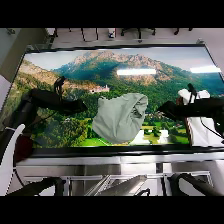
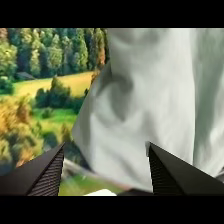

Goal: Fold the shirts.

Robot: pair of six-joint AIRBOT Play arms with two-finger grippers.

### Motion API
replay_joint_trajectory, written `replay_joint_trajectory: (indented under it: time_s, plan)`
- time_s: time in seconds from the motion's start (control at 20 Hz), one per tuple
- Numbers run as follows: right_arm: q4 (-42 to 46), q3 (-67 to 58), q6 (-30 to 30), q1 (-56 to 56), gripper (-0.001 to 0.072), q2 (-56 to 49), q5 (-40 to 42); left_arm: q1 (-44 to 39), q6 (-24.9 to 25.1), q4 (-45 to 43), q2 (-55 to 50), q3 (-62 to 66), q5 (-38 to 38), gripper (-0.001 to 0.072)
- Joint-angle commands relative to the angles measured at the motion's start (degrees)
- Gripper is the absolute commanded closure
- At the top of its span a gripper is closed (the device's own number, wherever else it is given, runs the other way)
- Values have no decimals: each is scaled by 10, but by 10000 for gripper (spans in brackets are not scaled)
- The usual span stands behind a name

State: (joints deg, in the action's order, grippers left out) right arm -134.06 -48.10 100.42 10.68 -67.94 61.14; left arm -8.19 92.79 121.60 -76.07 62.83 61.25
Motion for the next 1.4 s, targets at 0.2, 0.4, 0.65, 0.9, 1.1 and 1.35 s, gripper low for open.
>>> replay_joint_trajectory:
  time_s: [0.2, 0.4, 0.65, 0.9, 1.1, 1.35]
  plan:
    - [-23, -102, -4, -148, 210, -206, -117, -31, 60, 132, -190, 66, -129, 160]
    - [-23, -182, -23, -167, 211, -277, -108, -64, 59, 130, -285, 169, -112, 159]
    - [-23, -198, -23, -167, 681, -283, -80, -69, 57, 130, -355, 230, -59, 692]
    - [-21, -209, -16, -150, 683, -248, -52, -50, 57, 129, -272, 230, -67, 694]
    - [-21, -285, -12, -94, 684, -129, 13, -4, 58, 130, -83, 230, -110, 693]
    - [-21, -435, 34, -43, 685, 92, 27, 38, 69, 123, 180, 291, -140, 694]
